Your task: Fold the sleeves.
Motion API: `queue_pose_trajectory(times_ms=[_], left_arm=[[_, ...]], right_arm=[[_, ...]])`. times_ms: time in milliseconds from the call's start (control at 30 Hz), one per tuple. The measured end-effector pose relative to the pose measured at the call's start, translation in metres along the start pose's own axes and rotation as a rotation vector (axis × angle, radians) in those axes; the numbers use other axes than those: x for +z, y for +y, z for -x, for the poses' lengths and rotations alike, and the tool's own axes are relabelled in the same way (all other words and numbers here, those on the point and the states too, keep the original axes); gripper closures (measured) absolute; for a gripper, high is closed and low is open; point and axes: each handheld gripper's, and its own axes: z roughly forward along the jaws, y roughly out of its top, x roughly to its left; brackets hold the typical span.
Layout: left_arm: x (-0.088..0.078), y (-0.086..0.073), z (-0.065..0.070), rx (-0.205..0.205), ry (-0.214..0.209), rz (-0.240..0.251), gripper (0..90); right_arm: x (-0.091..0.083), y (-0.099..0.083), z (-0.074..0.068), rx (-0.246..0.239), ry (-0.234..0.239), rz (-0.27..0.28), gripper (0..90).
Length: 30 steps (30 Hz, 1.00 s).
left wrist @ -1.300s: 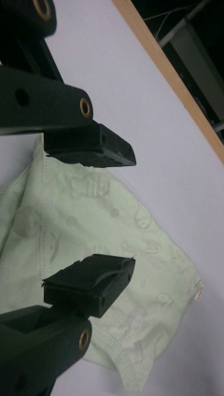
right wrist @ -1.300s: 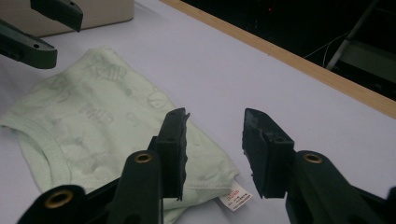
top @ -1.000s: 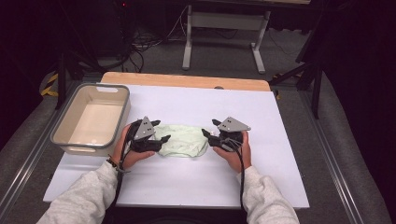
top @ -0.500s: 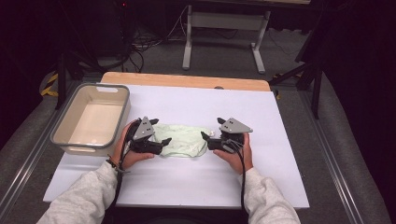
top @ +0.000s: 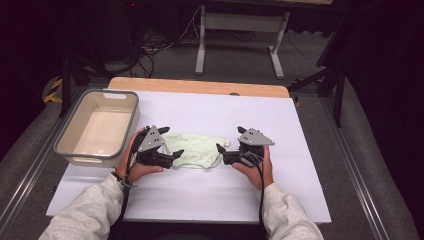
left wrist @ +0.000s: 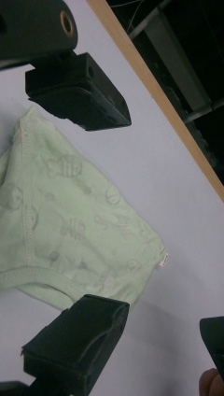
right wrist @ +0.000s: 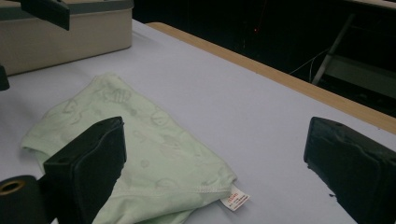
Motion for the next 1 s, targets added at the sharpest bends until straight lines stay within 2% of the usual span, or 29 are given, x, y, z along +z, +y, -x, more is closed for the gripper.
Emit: queue_pose_trajectory(times_ms=[100,200,367,700,833,1000], left_arm=[[-0.004,0.001,0.001,0.014,0.0,0.001,11.0],[-0.008,0.002,0.003,0.027,0.002,0.005,10.5],[-0.015,0.002,0.003,0.037,-0.003,0.014,9.6],[-0.031,-0.002,0.002,0.043,0.008,0.025,9.1],[-0.04,-0.008,0.005,0.071,0.008,0.019,8.7],[-0.049,-0.015,0.009,0.077,0.003,0.015,8.1]], right_arm=[[-0.003,0.0,-0.002,-0.006,0.007,0.008,6.0],[-0.004,0.0,-0.005,-0.044,-0.026,-0.007,7.3],[-0.008,0.0,-0.01,-0.067,-0.02,-0.002,7.5],[-0.017,0.0,-0.013,-0.077,-0.044,0.019,7.9],[-0.024,-0.001,-0.015,-0.088,-0.049,0.02,7.9],[-0.031,-0.004,-0.017,-0.092,-0.042,0.029,8.1]])
